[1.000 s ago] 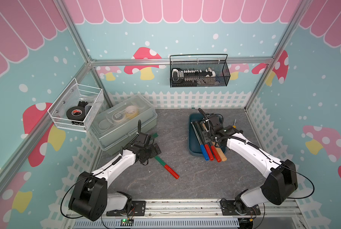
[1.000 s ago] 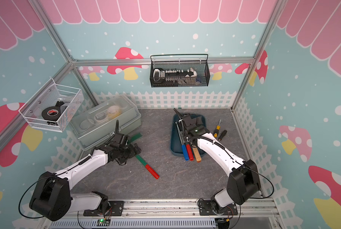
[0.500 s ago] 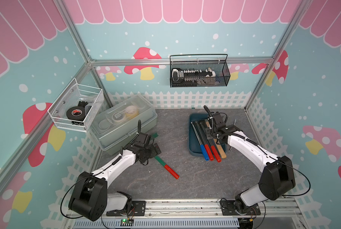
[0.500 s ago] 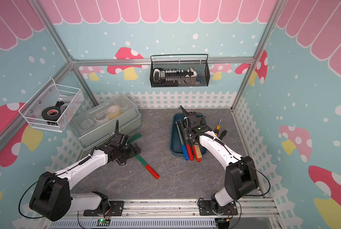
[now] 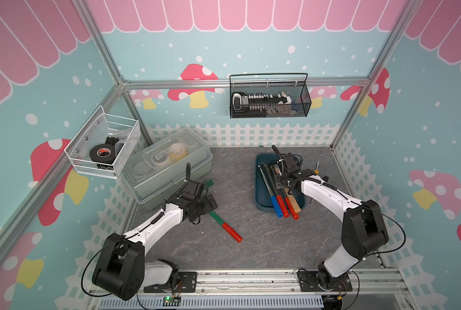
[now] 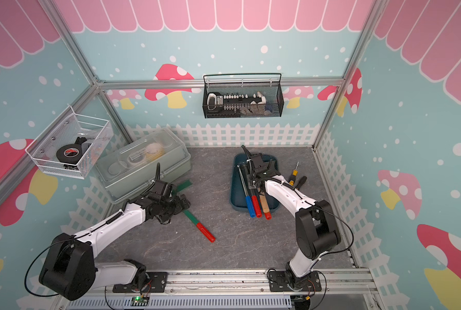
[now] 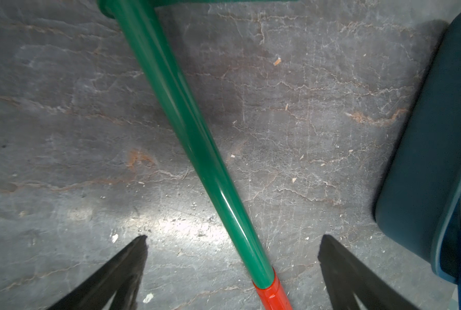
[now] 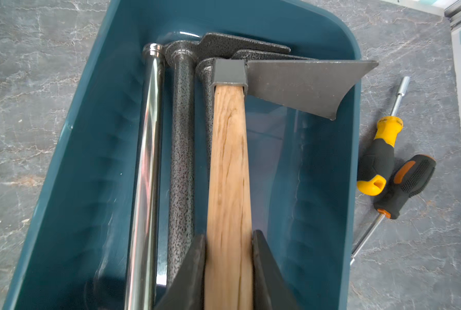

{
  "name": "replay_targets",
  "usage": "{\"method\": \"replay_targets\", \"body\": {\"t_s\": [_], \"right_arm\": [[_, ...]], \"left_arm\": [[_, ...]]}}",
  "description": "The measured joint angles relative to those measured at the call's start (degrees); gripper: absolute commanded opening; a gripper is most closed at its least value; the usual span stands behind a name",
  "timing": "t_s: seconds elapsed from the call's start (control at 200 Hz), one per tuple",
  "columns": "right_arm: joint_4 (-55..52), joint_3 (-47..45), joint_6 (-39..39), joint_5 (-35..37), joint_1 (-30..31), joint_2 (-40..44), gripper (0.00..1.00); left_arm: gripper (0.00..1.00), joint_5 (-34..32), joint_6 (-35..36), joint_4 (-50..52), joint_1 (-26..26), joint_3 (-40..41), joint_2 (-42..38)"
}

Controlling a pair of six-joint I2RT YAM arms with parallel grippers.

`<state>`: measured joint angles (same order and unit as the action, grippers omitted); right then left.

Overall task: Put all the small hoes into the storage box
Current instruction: Place the hoe in the storage box.

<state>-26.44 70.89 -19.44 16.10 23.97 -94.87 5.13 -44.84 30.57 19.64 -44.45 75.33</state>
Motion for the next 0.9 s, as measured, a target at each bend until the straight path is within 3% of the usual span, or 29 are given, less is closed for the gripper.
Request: {"method": "replay_targets", "body": {"t_s": [0.901], "right_arm": [[5.55,-1.22,-3.69,0.39,-0.79,-5.09,0.02]], "left_arm": [[0.99,0.0,0.0,-0.02,0.0,0.44,-0.87]]}}
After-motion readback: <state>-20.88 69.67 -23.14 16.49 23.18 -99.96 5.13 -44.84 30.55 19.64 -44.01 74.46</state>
